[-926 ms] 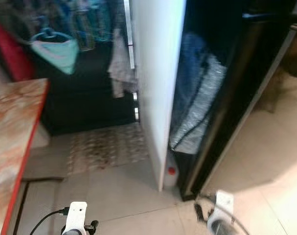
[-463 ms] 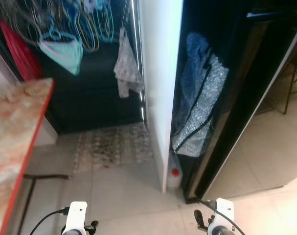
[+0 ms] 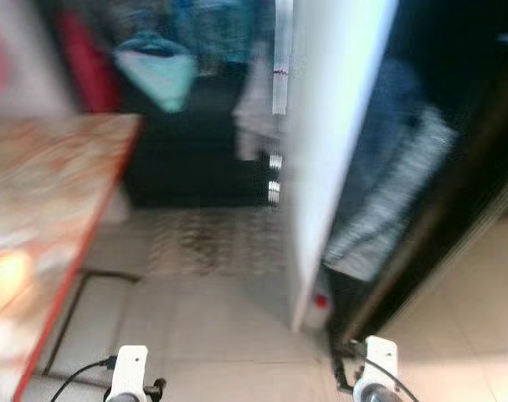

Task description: Restocking fridge

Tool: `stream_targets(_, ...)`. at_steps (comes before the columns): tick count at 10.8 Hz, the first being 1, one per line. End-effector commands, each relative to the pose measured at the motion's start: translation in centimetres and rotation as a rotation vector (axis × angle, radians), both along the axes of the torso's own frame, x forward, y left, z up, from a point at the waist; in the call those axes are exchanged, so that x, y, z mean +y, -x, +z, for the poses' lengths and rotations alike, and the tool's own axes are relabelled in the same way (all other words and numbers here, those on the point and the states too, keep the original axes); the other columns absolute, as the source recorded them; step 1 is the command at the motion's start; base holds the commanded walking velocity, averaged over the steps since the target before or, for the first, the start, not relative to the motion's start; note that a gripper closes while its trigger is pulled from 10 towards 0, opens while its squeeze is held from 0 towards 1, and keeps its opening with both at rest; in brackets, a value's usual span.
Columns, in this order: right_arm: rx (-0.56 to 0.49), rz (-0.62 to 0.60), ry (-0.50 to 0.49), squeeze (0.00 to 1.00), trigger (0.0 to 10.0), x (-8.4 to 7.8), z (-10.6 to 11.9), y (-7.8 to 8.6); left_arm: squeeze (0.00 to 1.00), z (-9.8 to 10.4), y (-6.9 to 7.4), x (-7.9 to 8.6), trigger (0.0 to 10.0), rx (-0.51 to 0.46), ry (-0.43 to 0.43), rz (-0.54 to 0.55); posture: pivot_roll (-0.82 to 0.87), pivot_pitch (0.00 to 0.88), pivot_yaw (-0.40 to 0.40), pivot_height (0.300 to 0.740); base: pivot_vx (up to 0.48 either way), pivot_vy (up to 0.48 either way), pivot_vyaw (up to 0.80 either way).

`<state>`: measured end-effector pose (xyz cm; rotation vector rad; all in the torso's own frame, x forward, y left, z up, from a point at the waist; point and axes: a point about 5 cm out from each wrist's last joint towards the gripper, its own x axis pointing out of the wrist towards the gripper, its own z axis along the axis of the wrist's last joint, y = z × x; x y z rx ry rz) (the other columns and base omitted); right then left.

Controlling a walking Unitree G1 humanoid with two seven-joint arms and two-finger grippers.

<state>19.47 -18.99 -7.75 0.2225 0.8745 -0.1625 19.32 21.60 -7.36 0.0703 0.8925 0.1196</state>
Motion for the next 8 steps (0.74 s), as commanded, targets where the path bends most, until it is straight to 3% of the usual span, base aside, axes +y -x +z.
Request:
stream_targets(1,0.01,-0.01,0.004,0.0,10.0,-0.28,0.0,0.03,0.0,-0.25,0.36,-0.1,10.0,0.022,0.005,0.009,0.1,0.026,0.002,0.74,0.0,0.0,0.0)
stream_targets(4,0.003,-0.061,0.013,0.0,10.0,-0.58,0.18,-0.26,0.0,-0.07,-0.09,-0.22,10.0,0.032,-0.012,-0.036,0.11,0.015,0.014,0.74,0.0,0.0,0.15)
stream_targets(7,0.023,-0.025,-0.003,0.0,10.0,0.11,0.02,-0.2,0.0,0.05,-0.05,0.38,10.0,0.031,-0.034,-0.044,0.12,0.0,0.035,0.74,0.0,-0.29,0.79)
stream_targets(8,0.027,-0.035,-0.014,0.0,10.0,0.24,-0.05,-0.12,0.0,0.04,-0.01,0.44,10.0,0.032,-0.036,-0.046,0.12,0.0,0.04,0.74,0.0,-0.311,0.0)
